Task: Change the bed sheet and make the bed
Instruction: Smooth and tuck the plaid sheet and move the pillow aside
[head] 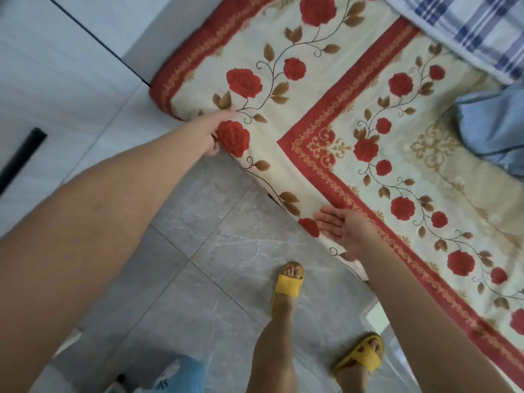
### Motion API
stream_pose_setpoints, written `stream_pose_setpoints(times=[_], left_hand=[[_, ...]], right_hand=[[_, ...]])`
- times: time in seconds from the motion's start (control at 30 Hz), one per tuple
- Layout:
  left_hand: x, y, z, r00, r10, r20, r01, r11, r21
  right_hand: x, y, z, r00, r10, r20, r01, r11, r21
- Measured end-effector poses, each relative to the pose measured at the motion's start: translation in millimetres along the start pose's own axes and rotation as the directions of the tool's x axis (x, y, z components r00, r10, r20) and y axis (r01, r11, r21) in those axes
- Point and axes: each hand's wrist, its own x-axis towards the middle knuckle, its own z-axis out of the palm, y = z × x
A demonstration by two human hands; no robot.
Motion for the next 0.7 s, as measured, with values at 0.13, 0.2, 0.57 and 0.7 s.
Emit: stream_pose_setpoints(times=[0.13, 0.2, 0.57, 0.7], left_hand=[[11.3, -24.1, 0.1, 0.991, 0.079, -0.104, -0.090, 0.990, -0.112], [9.9, -28.1, 7.1, 0.967, 0.095, -0.238, -0.137, 0.977, -0.166], [-70.6, -144.6, 111.9, 0.581, 0.811, -0.066, -0.592, 0.477, 0.650], [-112.6, -211.0, 185.8, 0.380, 0.828, 0.412, -0.759, 0.025, 0.650]], right_hand=[[-0.4, -5.9, -21.2, 0.994, -0.049, -0.098, 0.048, 0.999, -0.010], [-7.1, -10.2, -34.6, 0.957, -0.197, -0.213, 0.177, 0.978, -0.108], [20.0, 70.3, -110.9, 0.810, -0.571, 0.133, 0.167, 0.007, -0.986], [-5.8, 48.1, -155.2, 0.790, -0.447, 0.419, 0.473, 0.009, -0.881]])
